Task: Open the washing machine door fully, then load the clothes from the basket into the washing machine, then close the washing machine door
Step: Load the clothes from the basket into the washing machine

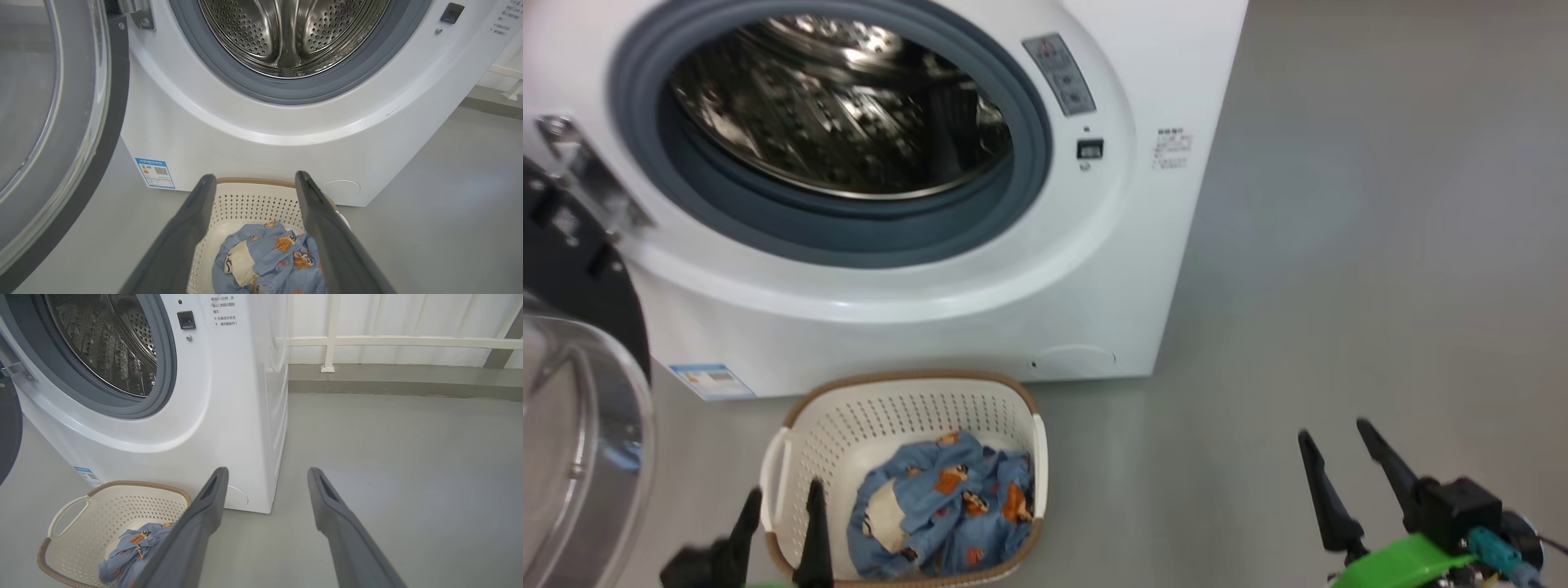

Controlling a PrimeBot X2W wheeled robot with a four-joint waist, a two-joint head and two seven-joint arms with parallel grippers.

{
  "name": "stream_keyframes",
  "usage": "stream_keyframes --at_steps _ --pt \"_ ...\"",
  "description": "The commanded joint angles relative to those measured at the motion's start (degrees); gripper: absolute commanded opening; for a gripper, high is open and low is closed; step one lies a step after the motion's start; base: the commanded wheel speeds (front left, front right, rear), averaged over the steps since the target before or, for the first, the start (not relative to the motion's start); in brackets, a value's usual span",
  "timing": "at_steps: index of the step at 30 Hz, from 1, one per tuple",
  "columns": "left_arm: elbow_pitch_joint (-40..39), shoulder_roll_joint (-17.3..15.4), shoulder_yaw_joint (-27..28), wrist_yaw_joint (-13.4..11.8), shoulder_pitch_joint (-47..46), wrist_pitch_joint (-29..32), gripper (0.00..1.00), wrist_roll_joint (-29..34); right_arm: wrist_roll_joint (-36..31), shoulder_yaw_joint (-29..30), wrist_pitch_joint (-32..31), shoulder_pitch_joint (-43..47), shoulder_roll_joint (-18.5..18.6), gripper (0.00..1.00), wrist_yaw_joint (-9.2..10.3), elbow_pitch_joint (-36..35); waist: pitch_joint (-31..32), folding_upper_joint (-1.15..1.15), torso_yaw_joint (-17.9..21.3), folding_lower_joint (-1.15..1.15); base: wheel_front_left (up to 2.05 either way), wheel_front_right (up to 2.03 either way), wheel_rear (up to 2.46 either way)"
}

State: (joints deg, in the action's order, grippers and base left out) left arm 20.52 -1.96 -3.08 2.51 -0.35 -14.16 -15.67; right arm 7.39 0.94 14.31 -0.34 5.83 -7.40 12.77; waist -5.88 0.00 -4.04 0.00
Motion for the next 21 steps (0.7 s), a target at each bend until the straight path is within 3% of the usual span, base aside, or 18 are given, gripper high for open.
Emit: stream_keyframes --at_steps 1,14,21 --pt "0.61 -1.08 1.08 0.63 -4.53 0.2 1.0 -0.09 -0.2 -1.43 0.69 -2.86 0.32 1.0 -0.09 -1.87 -4.9 0.0 2.33 0.0 0.0 0.0 0.0" --pt "15.46 -3.63 1.33 4.05 -19.77 7.93 1.0 -7.52 -0.36 -4.84 0.69 -13.49 -1.91 1.0 -0.09 -5.23 -19.48 0.0 10.7 0.0 0.0 0.0 0.0" --pt "23.03 -5.37 0.65 4.27 -25.33 10.9 1.0 -8.19 -0.22 -5.5 0.69 -16.5 -2.53 1.0 -0.09 -5.97 -23.55 0.0 12.86 0.0 0.0 0.0 0.0"
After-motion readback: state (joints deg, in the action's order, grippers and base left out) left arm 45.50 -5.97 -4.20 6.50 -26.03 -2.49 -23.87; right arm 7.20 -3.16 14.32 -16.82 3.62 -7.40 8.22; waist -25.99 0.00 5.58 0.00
